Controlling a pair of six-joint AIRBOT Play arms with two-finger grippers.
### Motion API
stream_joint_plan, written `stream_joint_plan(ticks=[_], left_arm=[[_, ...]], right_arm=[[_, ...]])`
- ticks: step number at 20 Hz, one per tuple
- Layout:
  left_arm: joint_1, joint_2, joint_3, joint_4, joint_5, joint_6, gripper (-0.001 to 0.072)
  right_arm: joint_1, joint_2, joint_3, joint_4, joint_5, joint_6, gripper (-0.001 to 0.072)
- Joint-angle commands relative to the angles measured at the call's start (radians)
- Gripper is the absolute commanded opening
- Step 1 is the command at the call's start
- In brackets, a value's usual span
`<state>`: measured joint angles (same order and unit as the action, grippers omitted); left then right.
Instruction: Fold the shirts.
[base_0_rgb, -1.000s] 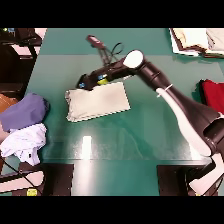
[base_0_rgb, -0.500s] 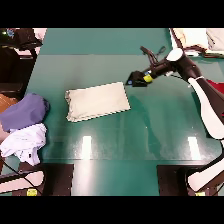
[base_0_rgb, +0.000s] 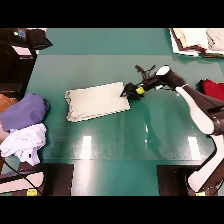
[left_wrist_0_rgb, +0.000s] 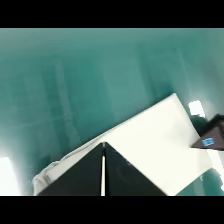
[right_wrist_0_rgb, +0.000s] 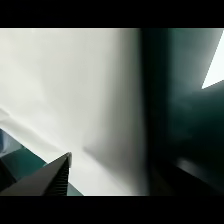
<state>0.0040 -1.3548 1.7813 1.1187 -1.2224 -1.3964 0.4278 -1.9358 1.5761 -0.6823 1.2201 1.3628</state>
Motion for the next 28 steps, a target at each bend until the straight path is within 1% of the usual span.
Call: stream_joint_plan(ticks=[1, 3, 4, 5, 9, 10, 16, 18, 23, 25, 28], left_arm=[[-0.065, -0.01, 0.0, 0.0, 0.01, 0.009, 0.0028], [-0.098, -0.012, 0.0, 0.0, 0.008, 0.01, 0.0028], [-0.115, -0.012, 0.0, 0.0, 0.009, 0.01, 0.0028], [-0.129, -0.012, 0.0, 0.0, 0.01, 0.009, 0.0027], [-0.175, -0.012, 0.0, -0.002, 0.007, 0.009, 0.0027], [-0.19, -0.012, 0.0, -0.001, 0.007, 0.009, 0.0027], [-0.286, -0.012, 0.0, 0.0, 0.011, 0.017, 0.0027], [-0.309, -0.012, 0.0, 0.0, 0.012, 0.016, 0.0028], [-0.318, -0.013, 0.0, -0.004, 0.029, 0.008, 0.0027], [-0.318, -0.013, 0.0, -0.004, 0.037, -0.005, 0.0027], [-0.318, -0.013, 0.0, -0.003, 0.037, -0.018, 0.0027]], right_arm=[[0.085, -0.097, 0.11, 0.042, -0.018, -0.002, 0.0485], [0.115, -0.133, 0.178, 0.042, -0.035, -0.002, 0.0287], [0.124, -0.138, 0.206, 0.033, -0.043, -0.002, 0.012], [0.124, -0.135, 0.226, 0.026, -0.05, -0.002, 0.0019], [0.039, -0.056, 0.27, 0.009, -0.059, -0.001, 0.0018], [-0.003, -0.024, 0.27, -0.023, -0.058, 0.004, 0.0018], [-0.374, 0.203, 0.268, -0.327, 0.02, 0.153, 0.0019], [-0.516, 0.265, 0.268, -0.384, 0.023, 0.185, 0.0018], [-0.838, 0.34, 0.268, -0.383, 0.021, 0.189, 0.0019], [-0.917, 0.34, 0.268, -0.383, 0.02, 0.189, 0.0019], [-0.976, 0.34, 0.269, -0.383, -0.008, 0.188, 0.0019]])
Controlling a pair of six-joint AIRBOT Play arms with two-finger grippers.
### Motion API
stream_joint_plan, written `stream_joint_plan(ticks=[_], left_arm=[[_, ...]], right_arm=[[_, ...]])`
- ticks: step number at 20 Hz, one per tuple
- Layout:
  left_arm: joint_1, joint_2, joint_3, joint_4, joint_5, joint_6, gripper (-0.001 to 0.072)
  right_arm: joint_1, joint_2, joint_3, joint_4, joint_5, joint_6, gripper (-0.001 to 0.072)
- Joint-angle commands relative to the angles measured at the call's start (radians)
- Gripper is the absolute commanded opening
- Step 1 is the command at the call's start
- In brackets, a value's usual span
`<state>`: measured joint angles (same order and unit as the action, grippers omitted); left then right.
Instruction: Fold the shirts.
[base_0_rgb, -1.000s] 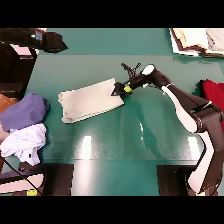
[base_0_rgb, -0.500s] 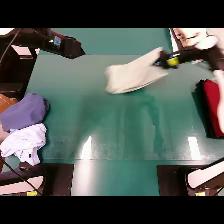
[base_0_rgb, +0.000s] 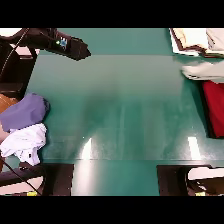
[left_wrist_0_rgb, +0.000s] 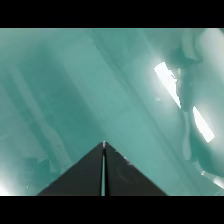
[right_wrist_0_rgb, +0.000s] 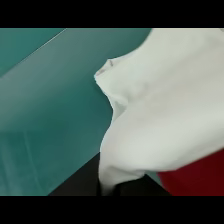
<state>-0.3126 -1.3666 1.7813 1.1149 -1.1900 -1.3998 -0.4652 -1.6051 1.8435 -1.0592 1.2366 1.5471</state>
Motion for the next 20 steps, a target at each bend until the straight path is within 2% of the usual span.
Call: stream_joint_plan(ticks=[1, 6, 9, 14, 18, 20], left_arm=[[-0.002, -0.001, 0.0, 0.0, 0.005, -0.014, 0.0027], [-0.002, -0.001, 0.0, 0.0, 0.004, -0.014, 0.0028], [-0.002, -0.001, 0.0, 0.0, 0.003, -0.013, 0.0028], [-0.002, -0.001, 0.0, 0.002, 0.002, -0.004, 0.0028], [-0.002, -0.001, 0.0, 0.001, 0.002, 0.013, 0.0028], [-0.002, -0.001, 0.0, 0.001, 0.002, 0.014, 0.0028]], right_arm=[[-0.089, 0.009, 0.002, -0.006, -0.035, 0.004, 0.0019], [-0.084, 0.01, 0.132, 0.02, -0.026, -0.003, 0.0018], [-0.089, 0.017, 0.227, 0.015, 0.038, -0.003, 0.0018], [-0.146, 0.166, 0.05, 0.009, 0.017, -0.003, 0.0018], [-0.214, 0.255, -0.118, 0.006, 0.09, -0.041, 0.0019], [-0.239, 0.289, -0.202, -0.055, 0.119, -0.041, 0.0018]])
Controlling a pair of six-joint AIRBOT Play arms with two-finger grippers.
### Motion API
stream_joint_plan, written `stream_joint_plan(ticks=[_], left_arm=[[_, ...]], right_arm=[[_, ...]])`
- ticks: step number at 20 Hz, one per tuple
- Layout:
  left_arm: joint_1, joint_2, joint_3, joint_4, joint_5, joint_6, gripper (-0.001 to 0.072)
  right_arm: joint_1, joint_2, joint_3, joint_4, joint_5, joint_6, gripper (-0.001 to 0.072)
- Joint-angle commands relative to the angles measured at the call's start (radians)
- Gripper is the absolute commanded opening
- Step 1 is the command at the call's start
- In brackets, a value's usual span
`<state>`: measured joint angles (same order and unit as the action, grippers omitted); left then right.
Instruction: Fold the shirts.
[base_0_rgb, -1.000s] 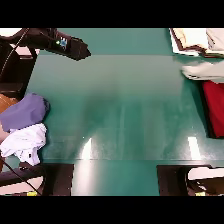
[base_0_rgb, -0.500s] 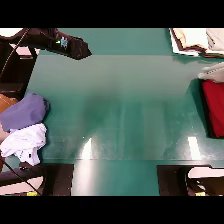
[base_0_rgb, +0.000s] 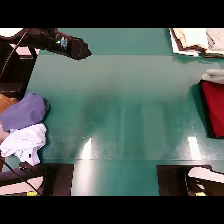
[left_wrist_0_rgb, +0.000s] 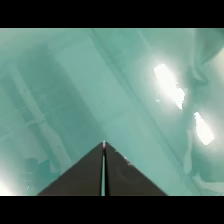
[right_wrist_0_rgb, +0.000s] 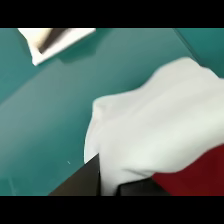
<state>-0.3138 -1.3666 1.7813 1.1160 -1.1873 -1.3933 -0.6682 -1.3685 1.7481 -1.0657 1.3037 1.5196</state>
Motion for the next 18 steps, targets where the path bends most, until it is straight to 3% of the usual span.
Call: stream_joint_plan(ticks=[1, 6, 7, 8, 9, 10, 14, 18], left_arm=[[0.0, -0.001, 0.0, 0.0, -0.001, 0.01, 0.0028], [0.0, -0.001, 0.0, 0.0, -0.001, 0.014, 0.0028], [0.0, -0.001, 0.0, 0.0, -0.001, 0.014, 0.0028], [0.0, -0.001, 0.0, 0.0, -0.001, 0.014, 0.0028], [0.0, -0.001, 0.0, 0.0, -0.001, 0.014, 0.0028], [0.0, -0.001, 0.0, 0.0, -0.001, 0.014, 0.0028], [0.0, -0.001, 0.0, -0.001, -0.001, 0.014, 0.0029], [0.0, 0.0, 0.0, 0.014, -0.006, 0.014, 0.0029]], right_arm=[[-0.045, 0.07, -0.15, -0.109, 0.072, -0.013, 0.0019], [-0.049, 0.152, -0.359, -0.343, 0.136, -0.012, 0.0021], [-0.056, 0.166, -0.393, -0.359, 0.137, -0.012, 0.0062], [-0.068, 0.177, -0.421, -0.362, 0.138, -0.012, 0.0302], [-0.08, 0.182, -0.434, -0.359, 0.143, -0.012, 0.0609], [-0.089, 0.184, -0.431, -0.35, 0.156, -0.012, 0.0694], [-0.019, 0.185, -0.321, -0.211, 0.185, -0.013, 0.0693], [0.216, 0.184, -0.229, -0.058, 0.166, -0.013, 0.0693]])
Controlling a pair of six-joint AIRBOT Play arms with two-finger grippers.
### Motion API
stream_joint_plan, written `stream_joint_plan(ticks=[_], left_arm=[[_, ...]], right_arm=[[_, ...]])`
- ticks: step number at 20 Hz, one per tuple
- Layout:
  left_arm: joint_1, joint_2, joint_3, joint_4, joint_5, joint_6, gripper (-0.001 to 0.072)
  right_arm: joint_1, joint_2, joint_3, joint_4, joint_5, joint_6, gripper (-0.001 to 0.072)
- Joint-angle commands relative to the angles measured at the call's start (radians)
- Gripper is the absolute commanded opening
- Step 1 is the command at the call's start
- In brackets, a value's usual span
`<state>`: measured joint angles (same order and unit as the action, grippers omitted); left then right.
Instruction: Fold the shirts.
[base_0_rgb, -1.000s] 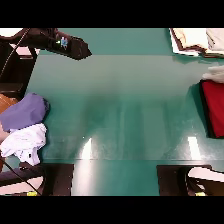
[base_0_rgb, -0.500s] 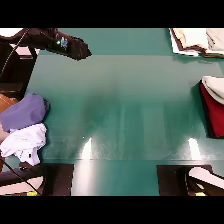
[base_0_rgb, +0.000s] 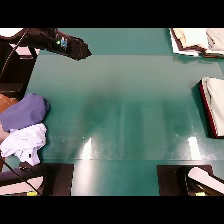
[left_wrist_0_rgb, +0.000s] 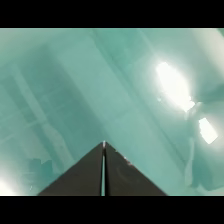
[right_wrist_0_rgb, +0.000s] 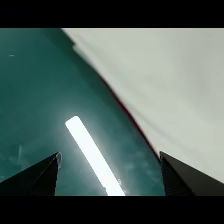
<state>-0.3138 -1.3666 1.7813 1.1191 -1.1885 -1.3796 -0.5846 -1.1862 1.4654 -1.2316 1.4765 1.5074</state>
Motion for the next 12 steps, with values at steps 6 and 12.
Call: stream_joint_plan(ticks=[6, 12], left_arm=[[0.0, 0.0, 0.0, -0.004, 0.003, 0.0, 0.0029], [0.0, 0.0, 0.0, -0.004, 0.003, 0.0, 0.0029]], right_arm=[[0.548, 0.002, 0.083, 0.11, -0.072, -0.015, 0.0329], [0.751, 0.002, 0.083, 0.105, -0.101, -0.043, 0.002]])
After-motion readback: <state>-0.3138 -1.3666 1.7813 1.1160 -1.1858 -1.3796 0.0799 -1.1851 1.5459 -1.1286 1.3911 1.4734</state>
